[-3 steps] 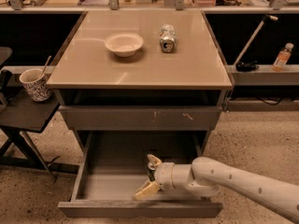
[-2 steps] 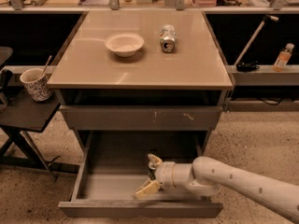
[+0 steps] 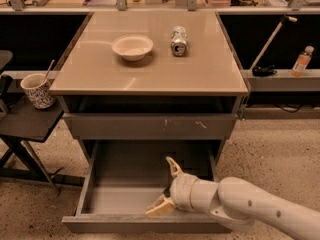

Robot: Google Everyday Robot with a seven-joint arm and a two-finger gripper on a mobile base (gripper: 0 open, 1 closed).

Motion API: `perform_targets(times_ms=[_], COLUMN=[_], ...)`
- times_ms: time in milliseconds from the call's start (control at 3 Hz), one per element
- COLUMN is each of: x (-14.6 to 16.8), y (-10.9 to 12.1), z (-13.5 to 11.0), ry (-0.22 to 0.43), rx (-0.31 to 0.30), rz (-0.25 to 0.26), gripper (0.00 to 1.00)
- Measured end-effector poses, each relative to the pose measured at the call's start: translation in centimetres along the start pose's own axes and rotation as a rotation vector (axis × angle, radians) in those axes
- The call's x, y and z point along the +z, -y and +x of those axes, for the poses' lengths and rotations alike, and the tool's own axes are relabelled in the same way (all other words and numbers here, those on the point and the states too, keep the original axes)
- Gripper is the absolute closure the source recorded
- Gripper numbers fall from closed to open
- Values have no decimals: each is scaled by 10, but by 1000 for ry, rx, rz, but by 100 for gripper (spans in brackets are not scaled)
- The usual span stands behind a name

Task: Pick green can from middle drawer and place on counter

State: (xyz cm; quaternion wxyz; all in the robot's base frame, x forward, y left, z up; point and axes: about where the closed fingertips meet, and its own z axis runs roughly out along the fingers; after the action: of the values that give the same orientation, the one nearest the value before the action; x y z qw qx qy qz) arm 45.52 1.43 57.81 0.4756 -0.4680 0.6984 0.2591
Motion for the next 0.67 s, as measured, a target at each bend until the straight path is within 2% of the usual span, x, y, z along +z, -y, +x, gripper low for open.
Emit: perform_targets(times_ms=[333, 667], x=[-21, -21], y=[-12, -11], z=[-16, -16], ry=[-37, -38], rx=[-65, -65], rz=[70, 70], gripper=[0, 0])
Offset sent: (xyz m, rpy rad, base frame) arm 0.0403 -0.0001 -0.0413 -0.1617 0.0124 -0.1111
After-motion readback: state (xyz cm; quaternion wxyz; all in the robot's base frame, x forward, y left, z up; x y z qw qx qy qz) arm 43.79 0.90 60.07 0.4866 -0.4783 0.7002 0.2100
